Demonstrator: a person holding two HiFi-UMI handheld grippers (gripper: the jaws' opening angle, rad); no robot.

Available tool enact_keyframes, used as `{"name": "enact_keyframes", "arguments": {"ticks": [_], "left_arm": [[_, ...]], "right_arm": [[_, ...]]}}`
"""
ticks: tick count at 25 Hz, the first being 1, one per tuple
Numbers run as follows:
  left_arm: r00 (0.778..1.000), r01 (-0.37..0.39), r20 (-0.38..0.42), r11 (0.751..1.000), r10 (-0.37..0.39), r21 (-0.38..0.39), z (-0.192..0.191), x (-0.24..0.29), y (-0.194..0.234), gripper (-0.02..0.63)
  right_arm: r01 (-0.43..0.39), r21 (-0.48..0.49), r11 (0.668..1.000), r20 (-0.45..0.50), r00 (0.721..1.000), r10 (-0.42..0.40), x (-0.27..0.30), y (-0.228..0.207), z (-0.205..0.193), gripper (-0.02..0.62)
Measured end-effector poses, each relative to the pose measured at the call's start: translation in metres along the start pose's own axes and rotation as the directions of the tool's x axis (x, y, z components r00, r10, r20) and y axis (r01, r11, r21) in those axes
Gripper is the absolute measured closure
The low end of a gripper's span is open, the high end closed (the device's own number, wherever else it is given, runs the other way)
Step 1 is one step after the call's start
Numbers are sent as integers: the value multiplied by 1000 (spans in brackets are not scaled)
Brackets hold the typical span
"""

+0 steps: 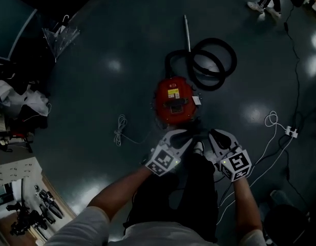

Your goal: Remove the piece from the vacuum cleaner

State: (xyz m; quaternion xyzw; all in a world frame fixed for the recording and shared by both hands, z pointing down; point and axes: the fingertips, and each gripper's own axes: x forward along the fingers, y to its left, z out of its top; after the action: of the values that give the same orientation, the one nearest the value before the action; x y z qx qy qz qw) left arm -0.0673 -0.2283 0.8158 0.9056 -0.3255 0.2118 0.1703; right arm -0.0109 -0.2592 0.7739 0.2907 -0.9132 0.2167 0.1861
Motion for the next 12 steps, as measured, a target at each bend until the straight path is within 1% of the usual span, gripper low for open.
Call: {"name": "enact_keyframes", "arguments": {"ticks": [3, 6, 9, 12], "left_arm": [[997, 24, -79, 1000, -23, 1, -49, 24, 2, 525], [989, 40, -146, 999, -35, 27, -96, 45, 4, 515], [972, 71, -231, 995, -53, 72, -145, 69, 0, 500], [952, 97, -299, 989, -58, 116, -179, 85, -1, 492]], "right_arm": [[-15, -14, 1000, -76, 997, 14, 15, -15, -43, 578], [-8, -35, 999, -117, 993, 4, 30, -29, -75, 578], [-8, -33, 999, -124, 992, 4, 38, -37, -92, 578], [-12, -34, 999, -126, 992, 8, 45, -39, -103, 578]]}}
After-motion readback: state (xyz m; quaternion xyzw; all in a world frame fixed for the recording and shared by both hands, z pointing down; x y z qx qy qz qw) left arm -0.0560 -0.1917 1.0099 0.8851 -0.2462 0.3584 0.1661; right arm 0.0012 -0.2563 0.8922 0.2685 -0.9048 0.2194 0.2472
